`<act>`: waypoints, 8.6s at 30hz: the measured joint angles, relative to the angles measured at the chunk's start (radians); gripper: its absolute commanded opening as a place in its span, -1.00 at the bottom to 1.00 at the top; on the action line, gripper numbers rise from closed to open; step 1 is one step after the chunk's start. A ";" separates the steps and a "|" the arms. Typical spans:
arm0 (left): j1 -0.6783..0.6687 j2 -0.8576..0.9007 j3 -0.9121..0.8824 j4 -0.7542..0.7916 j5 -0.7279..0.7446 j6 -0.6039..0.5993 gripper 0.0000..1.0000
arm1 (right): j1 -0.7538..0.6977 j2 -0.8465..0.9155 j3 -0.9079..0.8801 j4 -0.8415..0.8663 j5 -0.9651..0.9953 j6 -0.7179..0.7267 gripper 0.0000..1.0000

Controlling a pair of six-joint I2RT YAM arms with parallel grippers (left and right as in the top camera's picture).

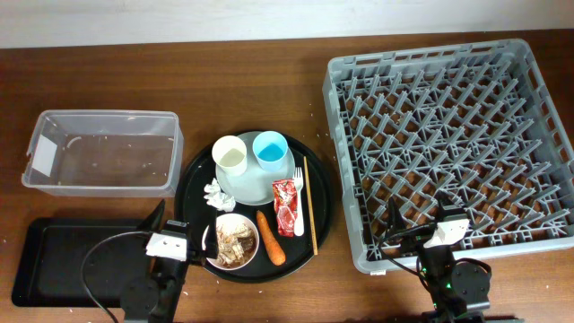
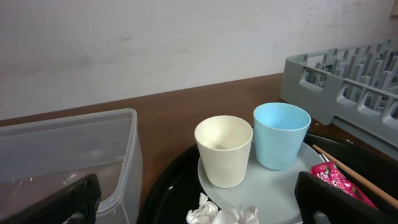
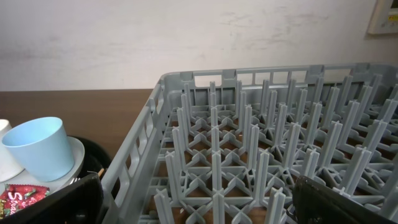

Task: Sort waste into correct bins and load items into the dishwasher rack

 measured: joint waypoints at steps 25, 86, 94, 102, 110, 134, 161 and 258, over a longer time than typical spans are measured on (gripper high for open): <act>0.000 0.001 0.052 -0.067 0.098 -0.029 0.98 | 0.000 0.000 0.000 0.000 0.000 0.000 0.97; -0.248 1.456 1.149 -0.912 -0.216 -0.605 -0.03 | 0.000 0.000 0.000 0.000 0.000 0.000 0.97; -0.248 1.632 1.148 -0.889 -0.228 -0.612 0.13 | 0.000 0.000 0.000 0.000 0.000 0.001 0.97; -0.248 1.710 1.146 -0.878 -0.228 -0.612 0.10 | 0.000 0.000 0.000 0.000 0.000 0.000 0.97; -0.248 1.728 1.146 -0.867 -0.228 -0.612 0.11 | 0.000 0.000 0.000 0.000 0.000 0.000 0.97; -0.194 1.650 1.025 -0.739 -0.140 -0.608 0.40 | 0.000 0.000 0.000 0.000 0.000 0.000 0.97; -0.194 1.650 1.005 -0.666 -0.137 -0.608 -0.99 | 0.000 0.000 0.000 0.000 0.000 0.000 0.97; -0.144 1.363 1.387 -0.948 -0.004 -0.211 0.99 | 0.000 0.000 0.000 0.000 0.000 0.000 0.97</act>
